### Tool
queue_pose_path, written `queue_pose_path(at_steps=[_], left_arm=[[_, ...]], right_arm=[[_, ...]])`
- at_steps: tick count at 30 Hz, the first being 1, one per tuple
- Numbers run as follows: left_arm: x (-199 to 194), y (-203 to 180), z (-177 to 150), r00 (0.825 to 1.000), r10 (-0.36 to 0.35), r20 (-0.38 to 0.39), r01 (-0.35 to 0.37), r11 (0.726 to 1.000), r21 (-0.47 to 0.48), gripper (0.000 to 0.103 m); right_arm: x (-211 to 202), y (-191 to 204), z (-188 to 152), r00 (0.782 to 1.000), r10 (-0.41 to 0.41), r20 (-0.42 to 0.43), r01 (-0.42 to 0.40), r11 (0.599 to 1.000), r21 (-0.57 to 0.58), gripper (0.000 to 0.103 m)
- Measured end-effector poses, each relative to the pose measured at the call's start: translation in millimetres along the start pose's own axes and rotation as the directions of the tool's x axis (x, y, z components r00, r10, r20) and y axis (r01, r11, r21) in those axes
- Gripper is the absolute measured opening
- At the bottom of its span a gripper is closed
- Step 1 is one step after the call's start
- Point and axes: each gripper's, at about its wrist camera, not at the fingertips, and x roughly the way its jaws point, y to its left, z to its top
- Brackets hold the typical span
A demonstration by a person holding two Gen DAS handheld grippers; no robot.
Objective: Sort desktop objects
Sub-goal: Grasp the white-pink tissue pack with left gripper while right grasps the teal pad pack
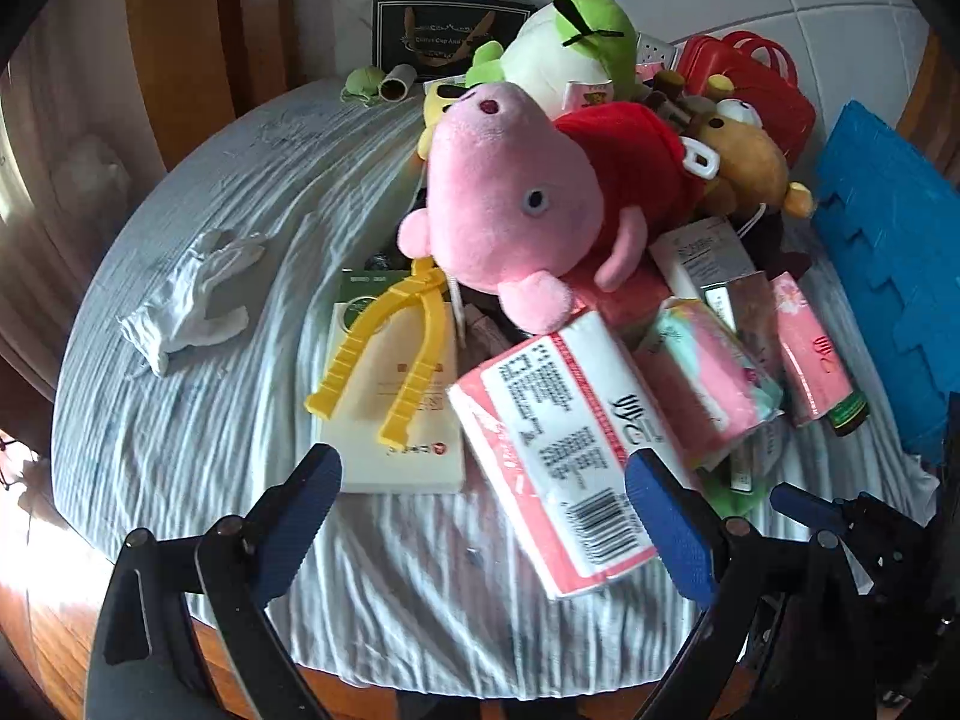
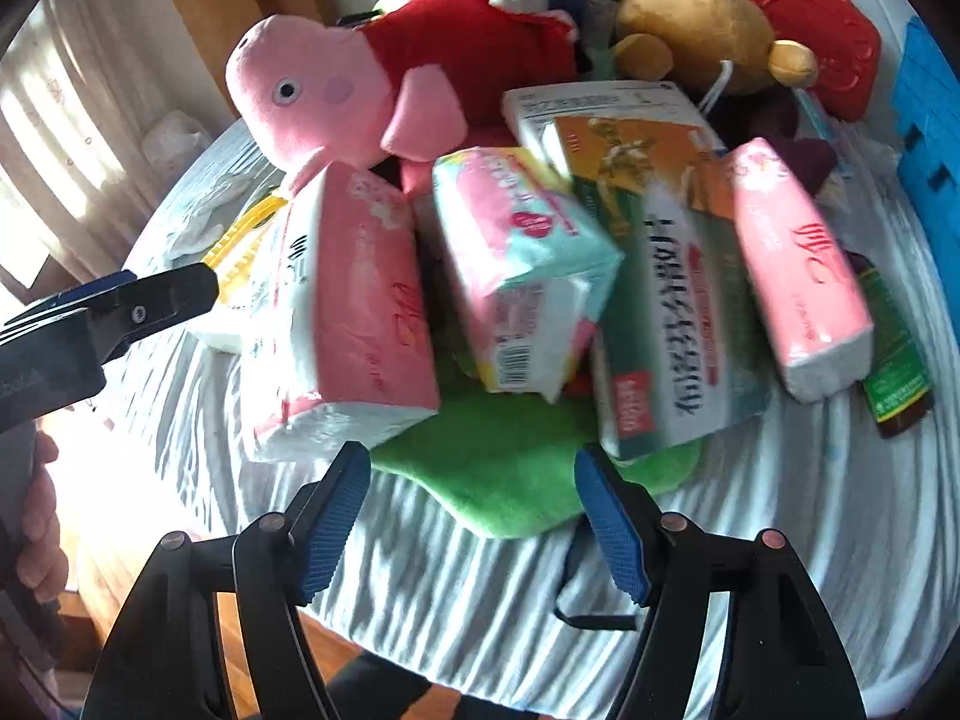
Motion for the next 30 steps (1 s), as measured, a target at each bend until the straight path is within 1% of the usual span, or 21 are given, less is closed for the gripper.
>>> queue_pose_path(at_steps=[1, 2, 3, 4, 6, 8, 9, 10, 11, 13, 14, 15, 16, 19, 21, 23, 25, 27, 28, 29, 30], left_arm=[[1.4, -7.0, 0.4, 1.000, 0.002, -0.008, -0.002, 1.000, -0.008, 0.097], [6.5, -14.9, 3.0, 1.000, 0.013, -0.024, -0.013, 1.000, -0.013, 0.097], [11.2, -22.3, 3.3, 0.999, 0.025, -0.043, -0.026, 1.000, -0.016, 0.097], [16.4, -29.2, 3.1, 0.998, 0.037, -0.051, -0.038, 0.999, -0.019, 0.097], [27.5, -38.4, 0.1, 0.993, 0.097, -0.068, -0.099, 0.994, -0.036, 0.098], [37.8, -44.6, -2.5, 0.990, 0.108, -0.088, -0.115, 0.990, -0.079, 0.098], [45.8, -47.0, -3.7, 0.986, 0.128, -0.105, -0.138, 0.986, -0.097, 0.098], [53.6, -48.1, -4.8, 0.984, 0.134, -0.116, -0.147, 0.982, -0.117, 0.098], [62.2, -47.8, -6.4, 0.982, 0.133, -0.131, -0.151, 0.979, -0.137, 0.098], [76.6, -42.4, -10.7, 0.977, 0.128, -0.169, -0.158, 0.971, -0.181, 0.098], [77.5, -37.9, -14.2, 0.978, 0.115, -0.176, -0.151, 0.967, -0.206, 0.096], [72.3, -34.7, -17.6, 0.982, 0.100, -0.161, -0.134, 0.966, -0.222, 0.094], [64.6, -33.5, -20.6, 0.986, 0.097, -0.138, -0.125, 0.968, -0.218, 0.087], [48.1, -34.2, -27.0, 0.981, 0.164, -0.101, -0.177, 0.975, -0.135, 0.086], [43.7, -31.4, -29.8, 0.981, 0.174, -0.087, -0.184, 0.976, -0.115, 0.086], [41.0, -28.8, -32.6, 0.984, 0.165, -0.074, -0.173, 0.978, -0.118, 0.084], [39.0, -29.2, -33.9, 0.985, 0.161, -0.060, -0.167, 0.981, -0.101, 0.083], [39.3, -32.0, -33.2, 0.983, 0.176, -0.045, -0.179, 0.981, -0.081, 0.082], [38.1, -33.2, -29.6, 0.984, 0.173, -0.039, -0.176, 0.981, -0.083, 0.081], [35.1, -32.4, -27.5, 0.986, 0.162, -0.030, -0.164, 0.982, -0.089, 0.081], [30.9, -30.8, -26.2, 0.988, 0.152, -0.019, -0.153, 0.984, -0.091, 0.081]], right_arm=[[-9.2, -9.7, -1.1, 1.000, -0.009, 0.016, 0.009, 1.000, 0.005, 0.076], [-15.4, -17.6, -1.1, 1.000, -0.012, 0.025, 0.012, 1.000, 0.008, 0.079], [-21.5, -26.8, 0.3, 0.999, -0.009, 0.036, 0.009, 1.000, 0.010, 0.080], [-26.5, -35.0, 2.6, 0.999, -0.004, 0.049, 0.004, 1.000, 0.006, 0.080], [-34.3, -49.1, 7.5, 0.998, 0.008, 0.068, -0.007, 1.000, -0.011, 0.080], [-37.8, -59.8, 13.7, 0.997, 0.036, 0.073, -0.033, 0.999, -0.040, 0.080], [-35.3, -59.5, 16.0, 0.996, 0.044, 0.078, -0.039, 0.998, -0.056, 0.080], [-43.2, -60.2, 12.3, 0.995, 0.055, 0.081, -0.049, 0.996, -0.071, 0.080], [-44.1, -62.8, 15.7, 0.995, 0.067, 0.080, -0.060, 0.995, -0.083, 0.080], [-36.2, -62.3, 28.7, 0.993, 0.099, 0.068, -0.092, 0.991, -0.101, 0.080], [-33.5, -61.4, 34.0, 0.991, 0.115, 0.064, -0.108, 0.988, -0.111, 0.080], [-29.7, -56.9, 38.3, 0.989, 0.132, 0.063, -0.124, 0.984, -0.126, 0.080], [-27.4, -54.2, 40.5, 0.988, 0.145, 0.060, -0.135, 0.981, -0.139, 0.080], [-15.5, -41.4, 45.5, 0.982, 0.182, 0.053, -0.172, 0.972, -0.158, 0.079], [-4.9, -33.1, 49.4, 0.979, 0.199, 0.045, -0.189, 0.969, -0.157, 0.076], [6.4, -26.8, 53.9, 0.981, 0.193, 0.031, -0.186, 0.970, -0.159, 0.073], [16.6, -21.2, 59.4, 0.982, 0.185, 0.025, -0.179, 0.972, -0.151, 0.072], [22.2, -14.4, 62.9, 0.985, 0.166, 0.037, -0.158, 0.974, -0.162, 0.072], [23.8, -9.0, 63.9, 0.988, 0.145, 0.046, -0.135, 0.975, -0.177, 0.072], [23.1, -4.6, 63.6, 0.991, 0.125, 0.053, -0.113, 0.975, -0.191, 0.062], [21.2, -1.0, 63.7, 0.990, 0.125, 0.063, -0.110, 0.974, -0.200, 0.040]])
